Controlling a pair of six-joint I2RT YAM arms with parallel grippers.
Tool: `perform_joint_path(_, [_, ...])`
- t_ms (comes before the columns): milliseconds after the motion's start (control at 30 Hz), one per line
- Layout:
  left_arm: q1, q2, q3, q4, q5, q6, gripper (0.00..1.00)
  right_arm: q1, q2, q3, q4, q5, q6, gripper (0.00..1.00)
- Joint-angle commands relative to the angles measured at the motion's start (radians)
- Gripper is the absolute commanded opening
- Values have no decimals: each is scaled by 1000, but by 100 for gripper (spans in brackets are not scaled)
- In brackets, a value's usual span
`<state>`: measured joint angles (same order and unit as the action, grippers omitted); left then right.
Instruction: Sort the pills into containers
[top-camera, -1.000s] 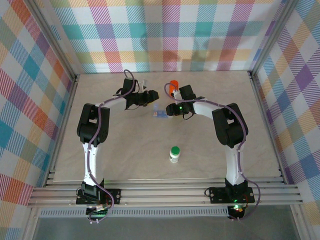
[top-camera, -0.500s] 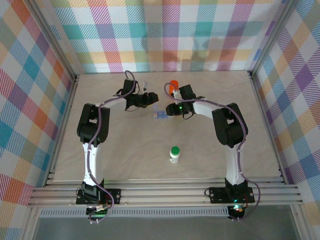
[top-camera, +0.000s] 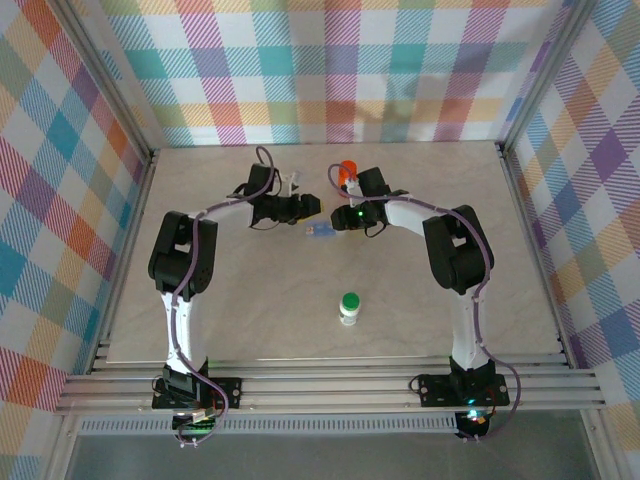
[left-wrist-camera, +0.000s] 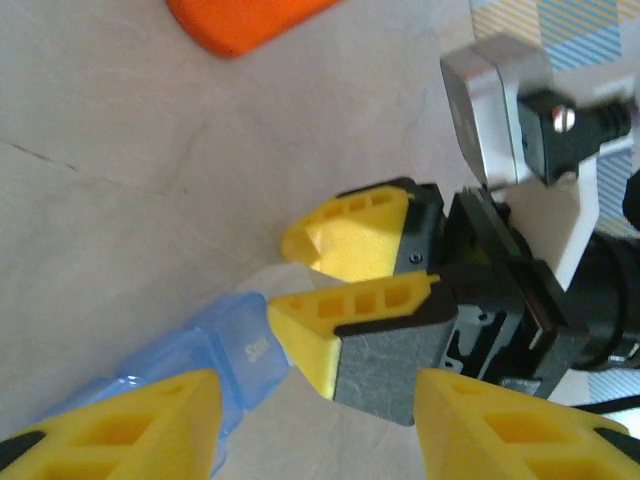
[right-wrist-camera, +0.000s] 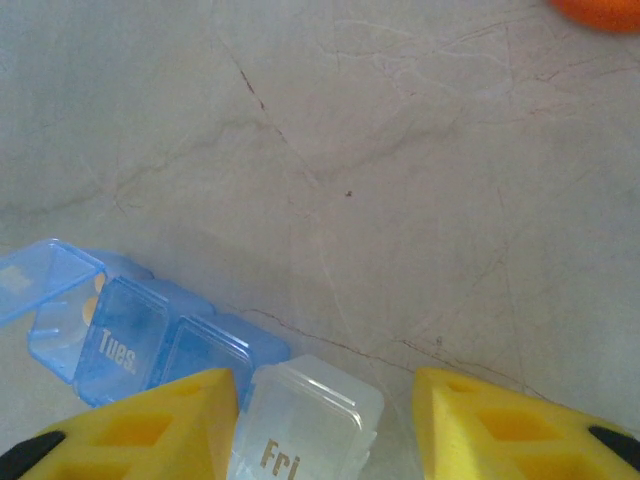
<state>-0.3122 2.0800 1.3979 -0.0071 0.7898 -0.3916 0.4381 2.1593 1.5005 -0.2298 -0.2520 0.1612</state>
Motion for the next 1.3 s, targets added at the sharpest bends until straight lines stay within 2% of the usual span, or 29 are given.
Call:
perform_joint_path(0, [-9, -49, -24, -46, 27, 38, 53, 4, 54, -7, -87, 35, 11, 49])
perform_joint_path(233, [-13, -65, -74, -63, -38, 39, 53, 4, 47, -27, -79, 33, 17, 49])
perform_joint_path(433, [-11, -63, -89, -105, -244, 6, 49, 4, 37, -45, -70, 26, 18, 49])
perform_joint_path(567, [-16, -70, -86, -107, -283, -8, 49, 4, 30, -54, -68, 25, 15, 49])
perform_joint_path(733, [-23, -51, -36, -204, -367, 12, 49, 4, 24, -55, -67, 17, 14, 49])
perform_joint_path(933, [-34, 11, 33, -311, -423, 34, 45, 4, 26, -57, -62, 6, 14, 49])
perform_joint_path(1267, [-71, 29, 35, -328, -447, 49, 41, 4, 27, -55, -63, 7, 8, 49])
